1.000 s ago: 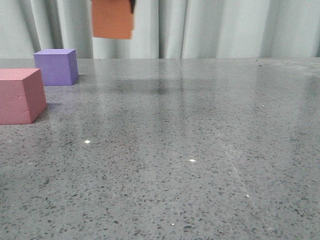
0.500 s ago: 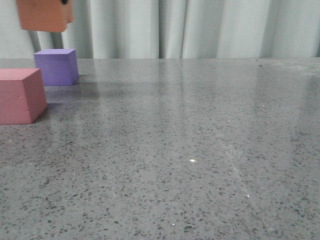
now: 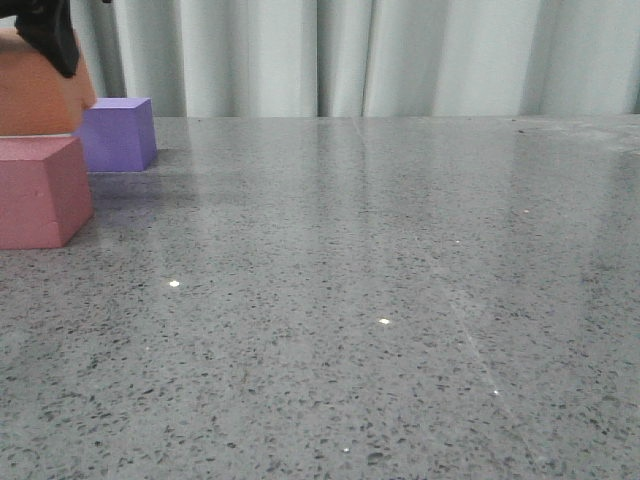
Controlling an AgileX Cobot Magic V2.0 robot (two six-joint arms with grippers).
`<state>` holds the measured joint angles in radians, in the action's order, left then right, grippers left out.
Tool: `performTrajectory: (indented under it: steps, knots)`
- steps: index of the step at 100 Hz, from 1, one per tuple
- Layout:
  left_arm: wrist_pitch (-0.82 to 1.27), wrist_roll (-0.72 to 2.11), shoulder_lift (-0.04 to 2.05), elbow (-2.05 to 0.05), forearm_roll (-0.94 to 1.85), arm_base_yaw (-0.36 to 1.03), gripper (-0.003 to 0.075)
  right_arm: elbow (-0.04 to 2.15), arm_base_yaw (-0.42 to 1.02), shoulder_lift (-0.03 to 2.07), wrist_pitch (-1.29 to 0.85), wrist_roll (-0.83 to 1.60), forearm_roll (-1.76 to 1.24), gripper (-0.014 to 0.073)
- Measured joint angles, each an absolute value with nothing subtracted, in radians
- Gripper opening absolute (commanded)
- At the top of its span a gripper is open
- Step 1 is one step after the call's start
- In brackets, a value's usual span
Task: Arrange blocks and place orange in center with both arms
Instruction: 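Carry the orange cube with the left gripper between pink and purple cubes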
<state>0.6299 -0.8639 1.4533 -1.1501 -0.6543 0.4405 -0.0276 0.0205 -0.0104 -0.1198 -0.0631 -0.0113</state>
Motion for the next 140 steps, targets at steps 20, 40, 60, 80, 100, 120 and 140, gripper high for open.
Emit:
performTrajectory:
  steps: [20,40,60,80,100,120,140]
  knots:
    - [0.591,-0.864,1.453,-1.146,-0.652,0.440,0.0177,-0.028,0.021,-0.010,-0.120,-0.063,-0.011,-0.0067]
    - [0.587,-0.864,1.496,-1.146,-0.652,0.440,0.0177,-0.028,0.021,-0.010,-0.120,-0.063,-0.011,-0.0067]
    - [0.587,-0.864,1.541,-1.146,-0.652,0.439,0.0177,-0.028,0.021,-0.010,-0.120,-0.063,-0.011,-0.0067]
    - [0.576,-0.864,1.583,-1.146,-0.644,0.425,0.0177,-0.028,0.021,-0.010,-0.120,-0.063,-0.011,-0.0067]
    - [0.567,-0.864,1.589,-1.146,-0.636,0.403,0.0181,-0.028,0.021,-0.010,-0.120,-0.063,-0.011,-0.0067]
    - [0.535,-0.862,1.589,-1.146,-0.622,0.399,0.0181,-0.028,0.021,-0.010,-0.120,-0.063,-0.011,-0.0067]
    - [0.527,-0.841,1.589,-1.146,-0.610,0.399,0.0181,-0.028,0.021,-0.010,-0.120,-0.063,-0.011,-0.0067]
